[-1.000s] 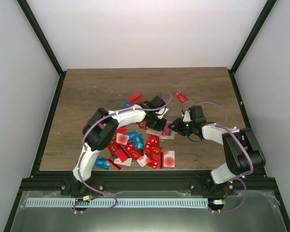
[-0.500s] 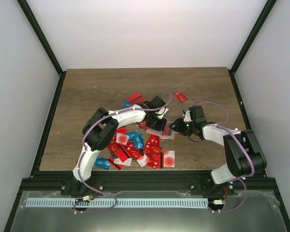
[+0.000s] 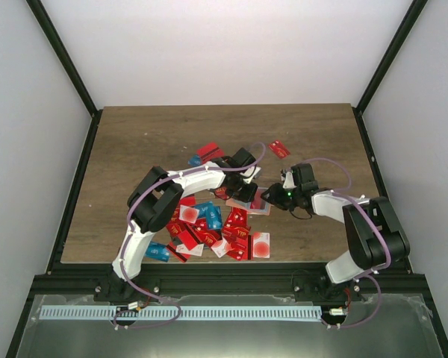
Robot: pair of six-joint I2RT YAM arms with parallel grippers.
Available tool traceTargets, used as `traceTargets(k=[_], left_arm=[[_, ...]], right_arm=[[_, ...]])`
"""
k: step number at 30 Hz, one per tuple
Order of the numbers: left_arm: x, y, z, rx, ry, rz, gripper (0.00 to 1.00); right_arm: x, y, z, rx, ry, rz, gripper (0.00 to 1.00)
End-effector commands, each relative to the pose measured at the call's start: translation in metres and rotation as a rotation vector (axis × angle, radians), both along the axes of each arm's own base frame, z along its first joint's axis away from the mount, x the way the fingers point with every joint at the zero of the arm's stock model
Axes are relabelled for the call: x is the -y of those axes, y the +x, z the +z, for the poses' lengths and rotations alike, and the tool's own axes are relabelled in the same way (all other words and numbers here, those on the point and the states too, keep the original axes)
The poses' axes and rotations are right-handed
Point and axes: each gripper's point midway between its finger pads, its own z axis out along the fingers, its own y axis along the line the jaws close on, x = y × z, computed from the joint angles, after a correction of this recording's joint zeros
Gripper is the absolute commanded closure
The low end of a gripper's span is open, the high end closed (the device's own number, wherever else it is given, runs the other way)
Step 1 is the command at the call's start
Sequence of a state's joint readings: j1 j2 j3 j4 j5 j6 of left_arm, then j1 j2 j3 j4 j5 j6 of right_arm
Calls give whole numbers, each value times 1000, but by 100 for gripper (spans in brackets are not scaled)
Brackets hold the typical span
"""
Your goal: Put the credit cards into the card holder
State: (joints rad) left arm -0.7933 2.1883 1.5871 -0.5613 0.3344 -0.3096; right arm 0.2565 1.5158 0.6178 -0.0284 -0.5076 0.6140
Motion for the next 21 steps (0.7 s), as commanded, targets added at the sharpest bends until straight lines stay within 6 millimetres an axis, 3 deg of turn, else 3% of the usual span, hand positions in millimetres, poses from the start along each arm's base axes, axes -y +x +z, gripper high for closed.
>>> traceTargets(k=[1,10,21], left_arm=[[-7,-12,-14,-38,34,-9,96],[-1,-13,-5,-42,2,-14,96],[9,1,43,19,-81,-1,96]], right_arm=[[-2,5,3,15,26,11,67],[-9,6,11,31,58,45,67],[-18,6,22,42,88,85,68]])
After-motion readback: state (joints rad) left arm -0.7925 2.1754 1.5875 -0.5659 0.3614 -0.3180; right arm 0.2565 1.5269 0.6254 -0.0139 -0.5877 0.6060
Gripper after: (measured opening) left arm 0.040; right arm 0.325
